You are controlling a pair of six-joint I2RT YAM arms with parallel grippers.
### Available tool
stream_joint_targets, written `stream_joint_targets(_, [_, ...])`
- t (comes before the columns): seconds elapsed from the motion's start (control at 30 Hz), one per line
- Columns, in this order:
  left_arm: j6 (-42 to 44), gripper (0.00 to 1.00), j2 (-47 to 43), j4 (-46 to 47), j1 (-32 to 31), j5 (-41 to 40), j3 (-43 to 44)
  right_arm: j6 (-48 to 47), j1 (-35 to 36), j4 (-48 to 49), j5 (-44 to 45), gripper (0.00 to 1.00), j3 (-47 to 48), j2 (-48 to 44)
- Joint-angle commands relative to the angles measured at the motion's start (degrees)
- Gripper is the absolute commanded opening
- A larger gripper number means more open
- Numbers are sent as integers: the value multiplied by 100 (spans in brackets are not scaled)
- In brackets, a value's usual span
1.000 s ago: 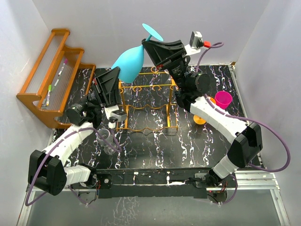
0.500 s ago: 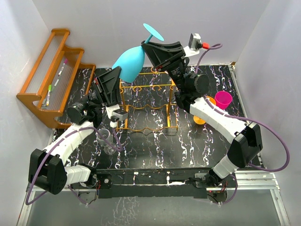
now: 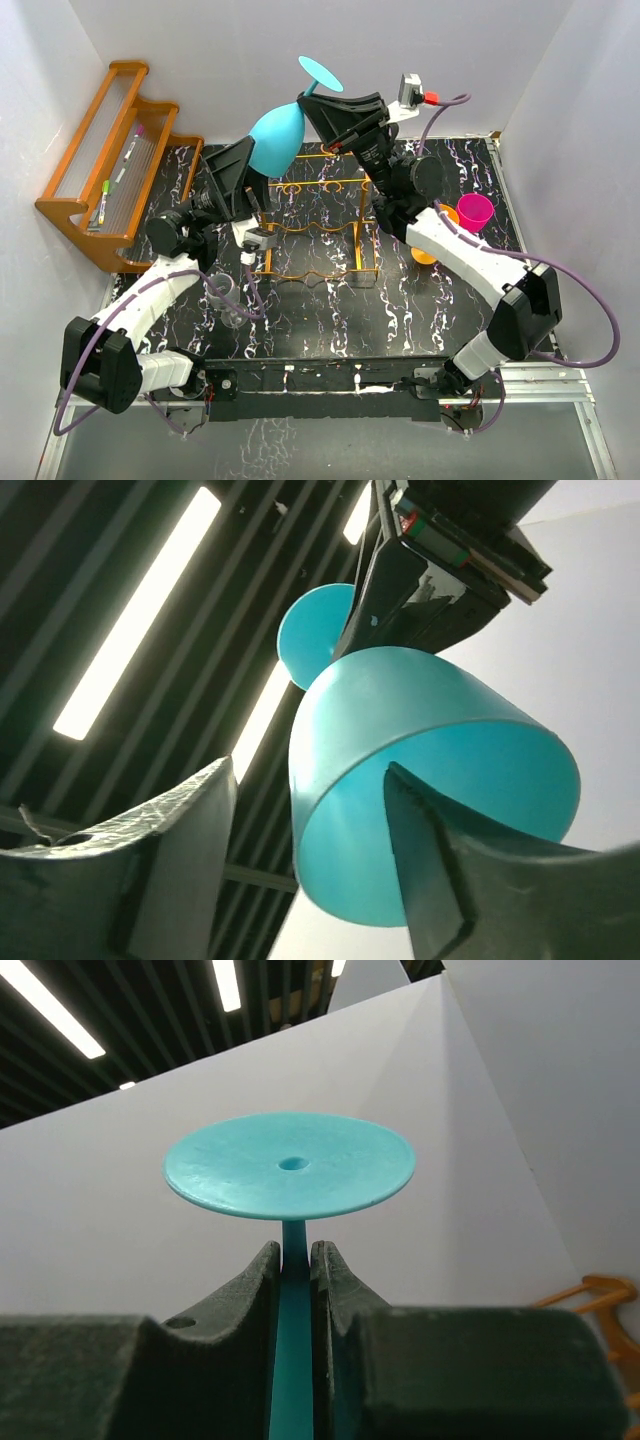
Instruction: Place the wine glass upside down on the wine glass rack
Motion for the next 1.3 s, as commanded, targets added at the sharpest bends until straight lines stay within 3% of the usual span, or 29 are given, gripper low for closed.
stream_joint_targets(0.0, [344,65,-233,-364,-19,-40,90,-657,-171,-471,192,8,194,-508])
stream_joint_targets(0.1, [404,77,-300,-411,-19,6,13,-960,-378,-746,251,8,247,-791])
stream_joint_targets(0.2, [315,81,-458,-463,-28,-101,-160,-1449,-547,-1205,284,8,187,-1193])
stream_joint_targets(0.33, [542,83,-924,-1300,-41,-317,-572,-1995,-744,-1841,265,8,-32,-1811])
stream_joint_targets(0.53, [736,84,-1198,-2450,-57,-1162,-493,-2900,-772,-3759,-228,8,-408,-2777])
stream_joint_targets(0.6, [561,90,-1191,-2837,-63,-1635,-191,-3100,-772,-4382,-355,8,-759,-3156])
stream_joint_targets(0.67, [266,97,-1202,-3350,-63,-2190,204,-3248,-772,-4794,-496,8,-1278,-3605])
stream_joint_targets(0.97, [-1792,97,-1147,-6442,-63,-4292,2301,-3915,-773,-6338,40,8,-2479,-4809])
stream_joint_targets(1.07, [-2638,97,-602,-8053,-59,-5609,3828,-4147,-777,-6442,300,8,-2548,-4755])
stream_joint_targets(1.17, [-3827,97,624,-10673,-56,-7080,6201,-4267,-773,-6236,450,8,-2663,-4679])
stream_joint_targets(1.27, [-4459,97,1219,-12262,-55,-7329,7300,-4396,-772,-6200,506,8,-2665,-4538])
